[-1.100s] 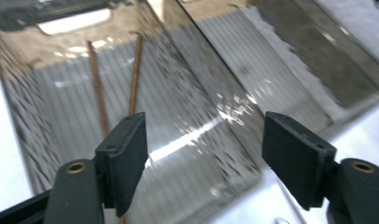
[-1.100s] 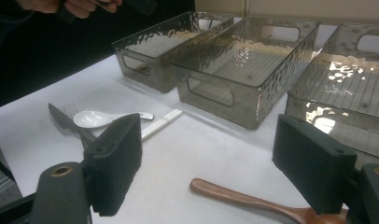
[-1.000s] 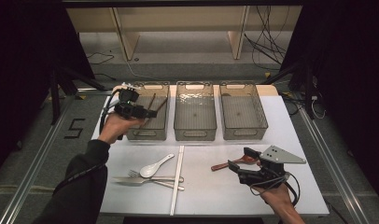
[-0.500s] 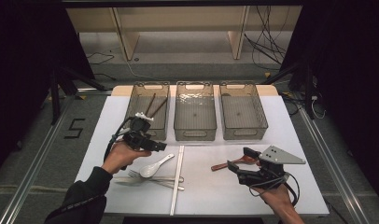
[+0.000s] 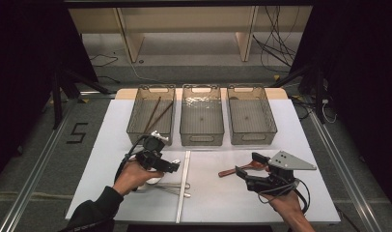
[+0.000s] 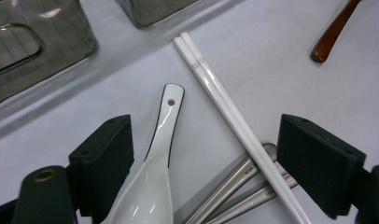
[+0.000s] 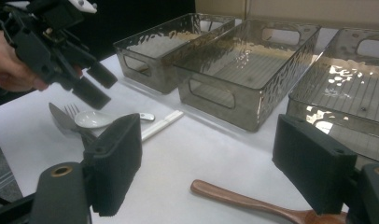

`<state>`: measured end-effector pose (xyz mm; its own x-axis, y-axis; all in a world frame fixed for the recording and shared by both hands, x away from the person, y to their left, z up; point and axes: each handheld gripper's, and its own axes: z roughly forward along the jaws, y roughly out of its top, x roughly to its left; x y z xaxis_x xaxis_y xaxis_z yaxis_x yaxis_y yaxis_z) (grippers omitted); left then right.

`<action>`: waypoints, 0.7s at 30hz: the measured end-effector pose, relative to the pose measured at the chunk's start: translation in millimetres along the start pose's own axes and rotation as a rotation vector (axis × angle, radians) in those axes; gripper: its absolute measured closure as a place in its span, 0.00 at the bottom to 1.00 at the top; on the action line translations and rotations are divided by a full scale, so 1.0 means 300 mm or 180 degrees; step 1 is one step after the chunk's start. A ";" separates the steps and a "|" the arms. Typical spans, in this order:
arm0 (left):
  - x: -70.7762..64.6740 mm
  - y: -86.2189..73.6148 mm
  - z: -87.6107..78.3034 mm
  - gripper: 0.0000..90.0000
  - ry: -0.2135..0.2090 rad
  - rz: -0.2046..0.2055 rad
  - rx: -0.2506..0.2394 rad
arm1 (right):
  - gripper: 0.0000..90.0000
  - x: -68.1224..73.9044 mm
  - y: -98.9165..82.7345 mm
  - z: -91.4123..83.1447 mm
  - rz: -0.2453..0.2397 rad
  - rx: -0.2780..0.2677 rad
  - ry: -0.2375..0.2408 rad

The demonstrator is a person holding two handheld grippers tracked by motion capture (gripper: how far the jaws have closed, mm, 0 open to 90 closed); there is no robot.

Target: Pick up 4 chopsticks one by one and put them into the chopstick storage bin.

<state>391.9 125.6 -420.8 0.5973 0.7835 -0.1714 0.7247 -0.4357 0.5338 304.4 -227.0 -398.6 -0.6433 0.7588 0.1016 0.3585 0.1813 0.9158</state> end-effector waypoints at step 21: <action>-0.042 -0.025 0.053 0.26 0.0080 0.0067 0.0237 | 0.27 -0.003 -0.003 0.001 0.0011 0.0024 -0.0011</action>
<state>384.3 111.9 -435.6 0.6046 0.7842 -0.1395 0.7361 -0.4832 0.4740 305.0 -227.6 -399.5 -0.6397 0.7617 0.1033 0.3658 0.1835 0.9124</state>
